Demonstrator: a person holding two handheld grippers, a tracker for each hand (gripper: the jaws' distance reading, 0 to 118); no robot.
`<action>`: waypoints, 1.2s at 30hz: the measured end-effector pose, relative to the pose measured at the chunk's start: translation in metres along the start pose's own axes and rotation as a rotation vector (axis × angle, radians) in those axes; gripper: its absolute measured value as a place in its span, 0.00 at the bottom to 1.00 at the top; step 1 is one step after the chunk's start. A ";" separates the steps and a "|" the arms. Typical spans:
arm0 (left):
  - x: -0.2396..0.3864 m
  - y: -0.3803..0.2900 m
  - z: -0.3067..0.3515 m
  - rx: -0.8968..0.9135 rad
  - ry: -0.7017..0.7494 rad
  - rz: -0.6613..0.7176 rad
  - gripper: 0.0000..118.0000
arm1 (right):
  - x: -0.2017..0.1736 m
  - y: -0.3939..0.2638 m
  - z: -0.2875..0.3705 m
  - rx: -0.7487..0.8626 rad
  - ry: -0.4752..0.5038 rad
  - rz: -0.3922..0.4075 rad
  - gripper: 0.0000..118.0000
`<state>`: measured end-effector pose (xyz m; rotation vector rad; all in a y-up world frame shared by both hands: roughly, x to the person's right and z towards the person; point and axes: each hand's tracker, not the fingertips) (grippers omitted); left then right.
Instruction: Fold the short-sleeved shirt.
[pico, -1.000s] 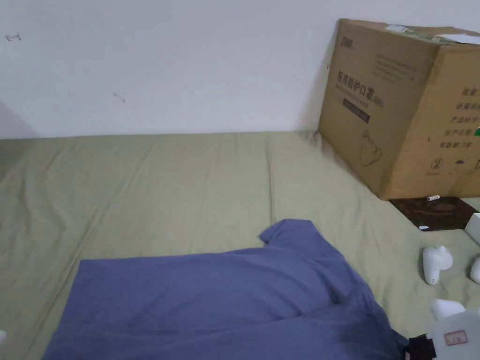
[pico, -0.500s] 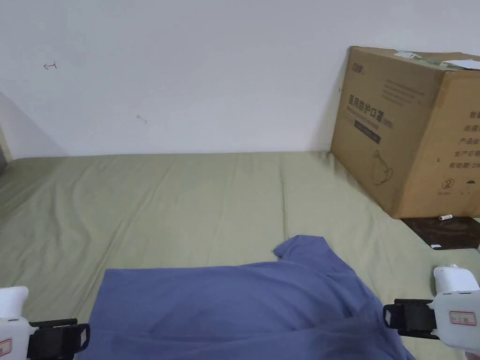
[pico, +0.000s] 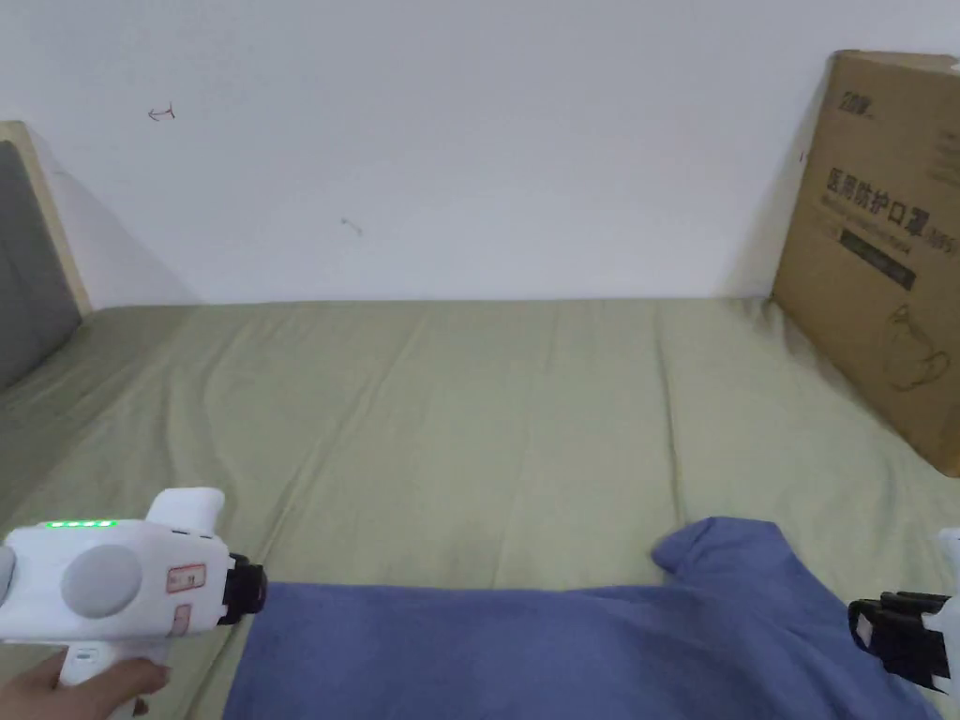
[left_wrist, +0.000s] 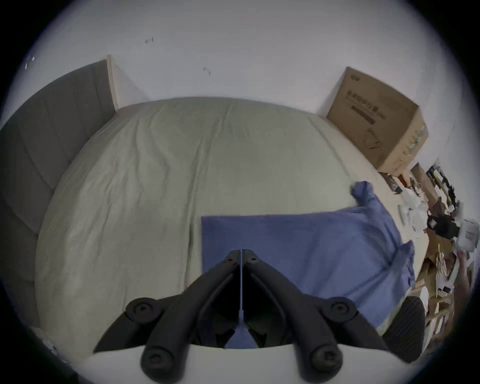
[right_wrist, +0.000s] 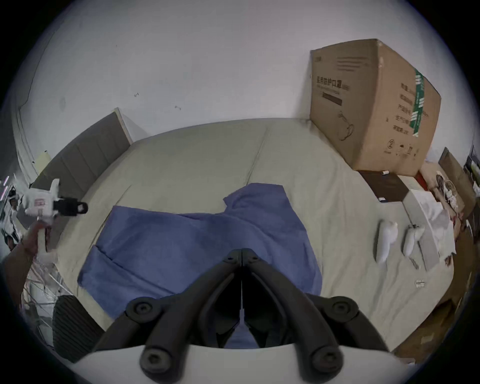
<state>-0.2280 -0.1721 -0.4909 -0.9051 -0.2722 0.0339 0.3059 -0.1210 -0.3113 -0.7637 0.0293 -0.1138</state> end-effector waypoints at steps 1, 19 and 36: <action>-0.005 0.006 -0.015 -0.010 -0.009 0.007 0.18 | 0.001 0.002 -0.006 -0.006 -0.001 -0.003 0.00; 0.006 0.000 -0.092 -0.116 0.042 -0.149 0.07 | 0.063 0.022 -0.106 -0.139 -0.027 -0.144 0.00; 0.012 0.016 -0.003 -0.015 -0.074 -0.121 0.03 | 0.101 0.067 -0.239 -0.383 -0.137 -0.110 0.13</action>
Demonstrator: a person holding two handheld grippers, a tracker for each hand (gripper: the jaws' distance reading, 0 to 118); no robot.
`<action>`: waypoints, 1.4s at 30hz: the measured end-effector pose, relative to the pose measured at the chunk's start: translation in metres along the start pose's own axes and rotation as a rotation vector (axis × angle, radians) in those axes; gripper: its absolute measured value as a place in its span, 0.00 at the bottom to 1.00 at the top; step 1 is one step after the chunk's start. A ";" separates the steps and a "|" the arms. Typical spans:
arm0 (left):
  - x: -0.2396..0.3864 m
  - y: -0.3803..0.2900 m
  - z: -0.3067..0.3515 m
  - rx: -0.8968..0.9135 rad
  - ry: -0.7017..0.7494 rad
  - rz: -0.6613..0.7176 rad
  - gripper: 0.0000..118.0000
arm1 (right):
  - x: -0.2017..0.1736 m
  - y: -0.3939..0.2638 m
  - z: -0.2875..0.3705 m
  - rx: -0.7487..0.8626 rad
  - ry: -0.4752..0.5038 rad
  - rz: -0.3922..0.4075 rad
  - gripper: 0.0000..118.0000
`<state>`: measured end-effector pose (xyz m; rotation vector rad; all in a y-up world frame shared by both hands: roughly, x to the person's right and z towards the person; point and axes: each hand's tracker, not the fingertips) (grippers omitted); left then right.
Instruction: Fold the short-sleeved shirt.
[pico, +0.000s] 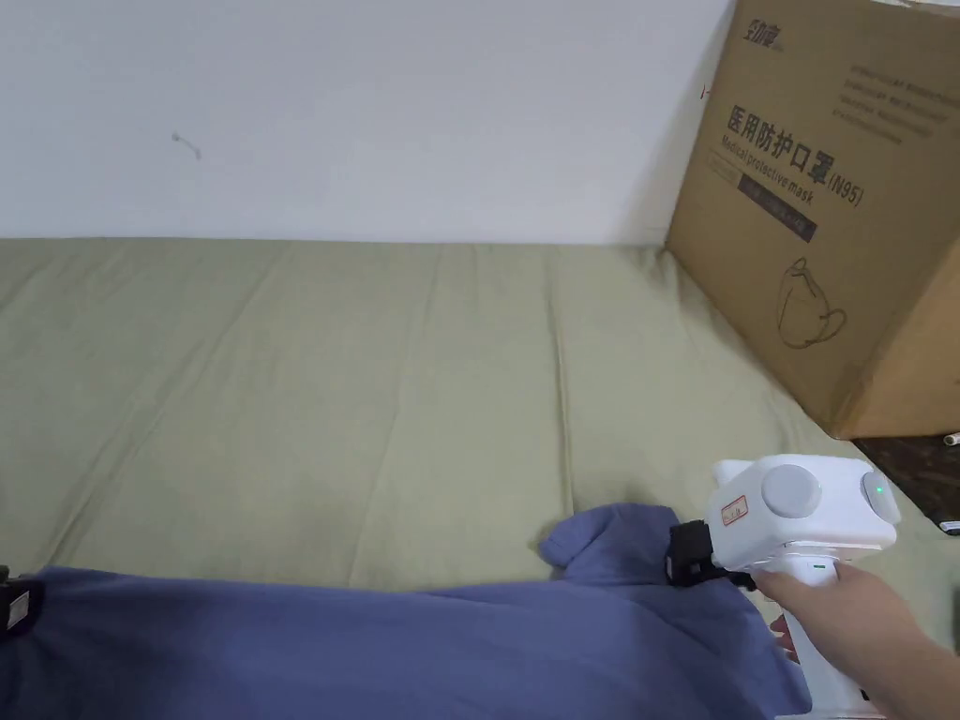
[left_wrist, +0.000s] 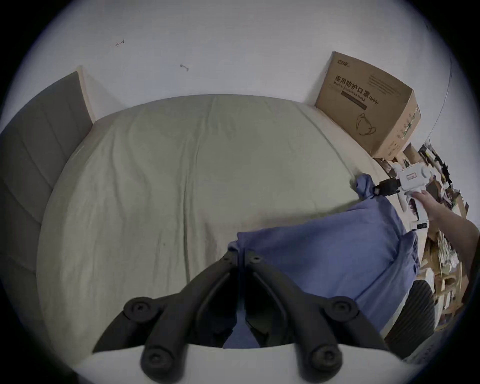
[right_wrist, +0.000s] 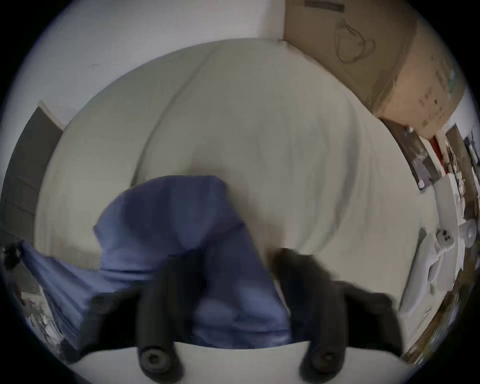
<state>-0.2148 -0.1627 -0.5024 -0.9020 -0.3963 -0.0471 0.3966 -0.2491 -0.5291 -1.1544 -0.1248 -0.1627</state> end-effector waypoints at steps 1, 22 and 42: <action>0.000 -0.002 0.002 0.009 0.007 -0.006 0.03 | -0.003 -0.001 0.003 -0.010 0.025 0.016 0.00; 0.005 -0.128 0.096 0.009 -0.113 0.163 0.03 | 0.052 -0.236 0.215 0.212 0.199 -0.178 0.00; 0.026 -0.155 0.155 0.181 -0.040 0.197 1.00 | 0.015 -0.267 0.264 0.462 0.165 -0.115 0.93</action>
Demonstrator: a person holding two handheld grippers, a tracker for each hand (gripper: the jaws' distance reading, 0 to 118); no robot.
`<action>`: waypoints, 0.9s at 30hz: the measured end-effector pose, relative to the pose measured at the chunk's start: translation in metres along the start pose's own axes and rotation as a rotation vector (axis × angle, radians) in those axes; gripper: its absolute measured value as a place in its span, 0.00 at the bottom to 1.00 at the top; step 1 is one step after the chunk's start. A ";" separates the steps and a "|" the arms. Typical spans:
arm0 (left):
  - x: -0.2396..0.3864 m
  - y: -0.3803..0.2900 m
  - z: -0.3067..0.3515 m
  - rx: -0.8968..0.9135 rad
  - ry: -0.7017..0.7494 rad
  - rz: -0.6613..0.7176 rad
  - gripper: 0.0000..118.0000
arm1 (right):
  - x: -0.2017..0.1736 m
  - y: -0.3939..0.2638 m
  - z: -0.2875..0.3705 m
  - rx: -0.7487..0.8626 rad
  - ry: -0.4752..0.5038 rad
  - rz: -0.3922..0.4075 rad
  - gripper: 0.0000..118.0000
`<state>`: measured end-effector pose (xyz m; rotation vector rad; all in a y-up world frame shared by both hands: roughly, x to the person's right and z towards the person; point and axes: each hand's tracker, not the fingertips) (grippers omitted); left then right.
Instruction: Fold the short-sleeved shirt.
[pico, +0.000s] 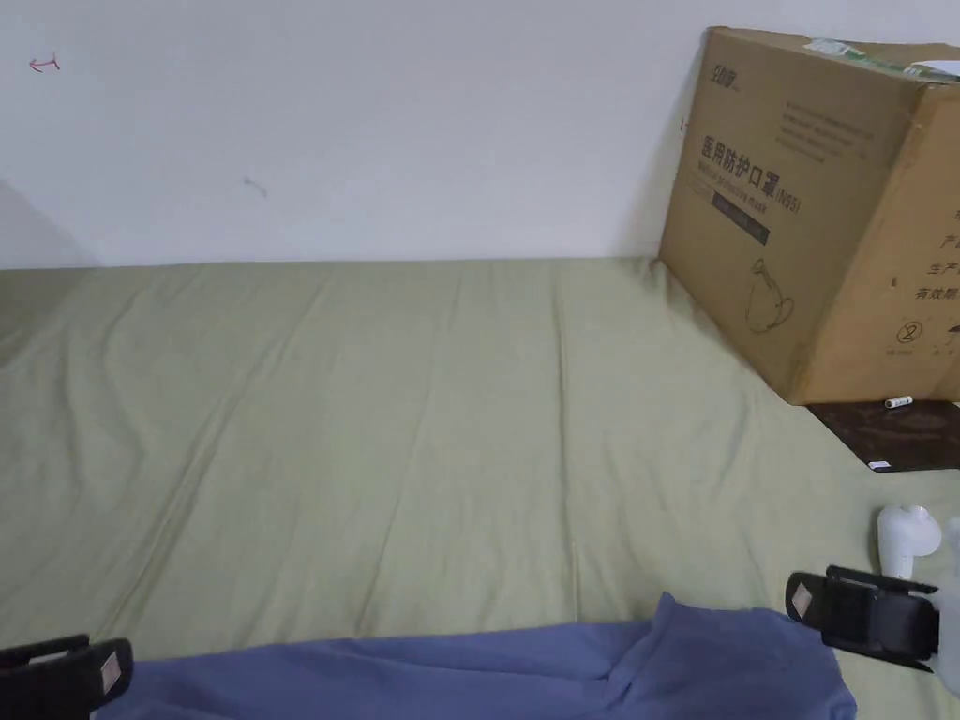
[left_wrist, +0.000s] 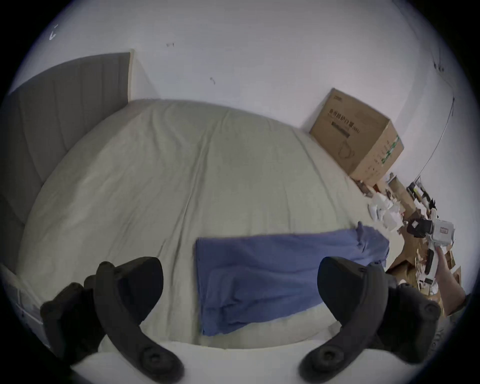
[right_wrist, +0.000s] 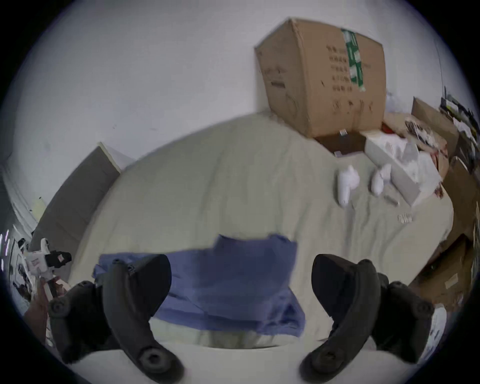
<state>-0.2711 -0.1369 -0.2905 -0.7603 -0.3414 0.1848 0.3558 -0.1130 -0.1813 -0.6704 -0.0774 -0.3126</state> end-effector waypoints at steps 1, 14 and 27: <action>0.008 0.003 0.001 0.024 -0.010 -0.008 1.00 | -0.011 0.004 0.002 0.038 0.014 0.018 0.93; 0.071 0.004 -0.026 0.028 -0.007 -0.130 0.01 | -0.092 -0.009 -0.040 0.024 0.017 0.149 0.00; -0.128 -0.044 -0.068 -0.183 -0.413 0.567 0.58 | -0.096 -0.009 -0.035 -0.065 -0.018 0.180 0.00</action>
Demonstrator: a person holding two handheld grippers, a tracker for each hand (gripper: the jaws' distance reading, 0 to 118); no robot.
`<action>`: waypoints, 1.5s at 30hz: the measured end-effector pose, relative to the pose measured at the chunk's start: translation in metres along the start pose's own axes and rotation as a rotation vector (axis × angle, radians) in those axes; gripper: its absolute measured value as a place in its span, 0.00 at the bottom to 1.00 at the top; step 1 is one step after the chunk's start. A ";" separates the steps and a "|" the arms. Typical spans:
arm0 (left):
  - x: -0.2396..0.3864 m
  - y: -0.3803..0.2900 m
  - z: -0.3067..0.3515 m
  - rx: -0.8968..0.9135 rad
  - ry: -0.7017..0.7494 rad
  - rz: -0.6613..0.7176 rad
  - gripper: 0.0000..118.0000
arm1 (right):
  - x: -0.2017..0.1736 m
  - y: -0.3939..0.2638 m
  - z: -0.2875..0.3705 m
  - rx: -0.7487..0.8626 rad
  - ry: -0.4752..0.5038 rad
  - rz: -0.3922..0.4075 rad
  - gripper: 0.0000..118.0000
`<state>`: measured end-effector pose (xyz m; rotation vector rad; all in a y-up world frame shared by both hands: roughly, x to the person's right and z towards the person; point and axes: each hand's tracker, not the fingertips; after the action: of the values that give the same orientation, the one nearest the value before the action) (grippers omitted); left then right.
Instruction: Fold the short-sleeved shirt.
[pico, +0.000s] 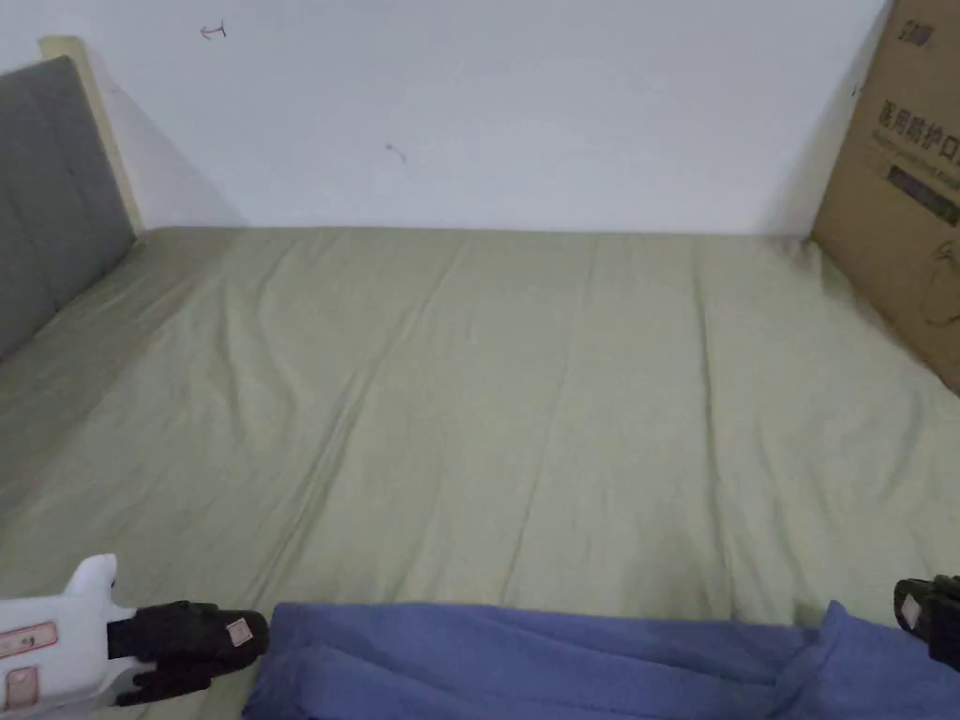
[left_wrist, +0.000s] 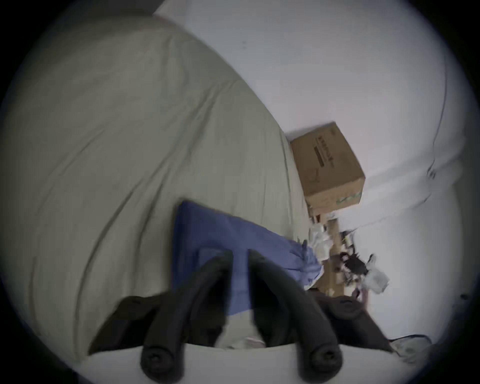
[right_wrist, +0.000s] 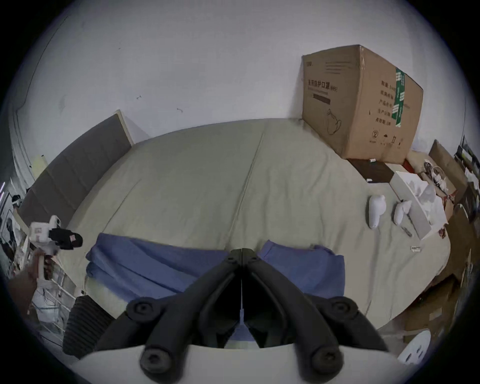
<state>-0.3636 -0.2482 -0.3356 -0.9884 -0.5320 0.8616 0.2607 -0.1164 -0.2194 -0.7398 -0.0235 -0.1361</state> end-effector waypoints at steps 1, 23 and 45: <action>-0.011 0.000 -0.001 0.013 0.015 -0.018 0.86 | -0.002 0.000 -0.002 -0.004 0.001 -0.004 0.00; -0.033 -0.008 -0.088 -0.151 -0.056 0.118 0.05 | -0.042 0.006 -0.020 -0.107 0.045 0.065 0.00; 0.165 -0.067 -0.149 -0.257 0.261 -0.493 0.17 | -0.014 0.000 0.002 -0.044 0.150 -0.021 0.00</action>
<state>-0.1359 -0.2044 -0.3444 -1.1187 -0.6346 0.2227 0.2470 -0.1132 -0.2184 -0.7716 0.1147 -0.2127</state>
